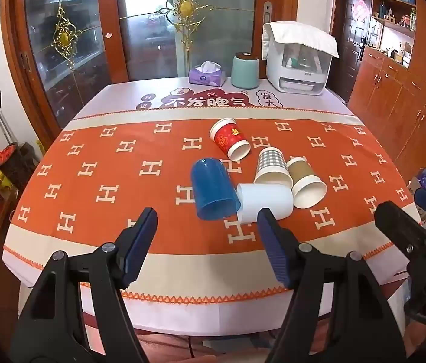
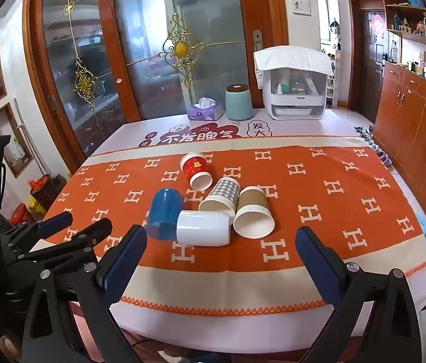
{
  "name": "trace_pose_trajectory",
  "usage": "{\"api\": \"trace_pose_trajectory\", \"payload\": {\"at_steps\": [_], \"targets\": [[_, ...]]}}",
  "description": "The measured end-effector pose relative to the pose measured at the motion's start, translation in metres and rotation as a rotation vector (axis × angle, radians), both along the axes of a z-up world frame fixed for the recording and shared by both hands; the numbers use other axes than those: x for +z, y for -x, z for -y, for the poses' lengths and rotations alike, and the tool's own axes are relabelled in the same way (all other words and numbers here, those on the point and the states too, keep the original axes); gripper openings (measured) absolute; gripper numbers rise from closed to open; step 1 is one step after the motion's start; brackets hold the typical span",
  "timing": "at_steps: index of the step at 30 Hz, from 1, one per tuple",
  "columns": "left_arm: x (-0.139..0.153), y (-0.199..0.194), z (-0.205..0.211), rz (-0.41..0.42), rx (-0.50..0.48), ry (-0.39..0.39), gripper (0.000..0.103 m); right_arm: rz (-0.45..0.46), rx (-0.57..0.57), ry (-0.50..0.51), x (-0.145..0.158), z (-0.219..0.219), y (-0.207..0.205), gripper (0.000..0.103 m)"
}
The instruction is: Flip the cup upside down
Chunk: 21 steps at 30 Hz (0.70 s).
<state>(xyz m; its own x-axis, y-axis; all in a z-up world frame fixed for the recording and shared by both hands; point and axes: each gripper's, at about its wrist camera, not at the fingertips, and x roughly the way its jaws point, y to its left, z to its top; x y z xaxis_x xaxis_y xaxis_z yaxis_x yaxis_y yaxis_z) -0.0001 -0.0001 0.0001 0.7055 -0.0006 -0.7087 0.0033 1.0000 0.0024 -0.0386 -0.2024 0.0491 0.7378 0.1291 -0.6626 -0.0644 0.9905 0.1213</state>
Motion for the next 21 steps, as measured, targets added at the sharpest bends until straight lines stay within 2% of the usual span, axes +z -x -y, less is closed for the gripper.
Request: {"api": "trace_pose_trajectory", "payload": {"at_steps": [9,14,21], "targets": [[-0.007,0.003,0.006,-0.011,0.013,0.011,0.066,-0.003,-0.001,0.008,0.001,0.000,0.000,0.100],[-0.002,-0.003,-0.003,-0.029,0.004,0.063,0.066,-0.010,0.001,0.004,-0.002,0.000,-0.001,0.100],[-0.001,-0.002,-0.002,-0.019,-0.012,0.090,0.066,-0.015,0.002,0.002,-0.002,-0.002,-0.004,0.100]]}}
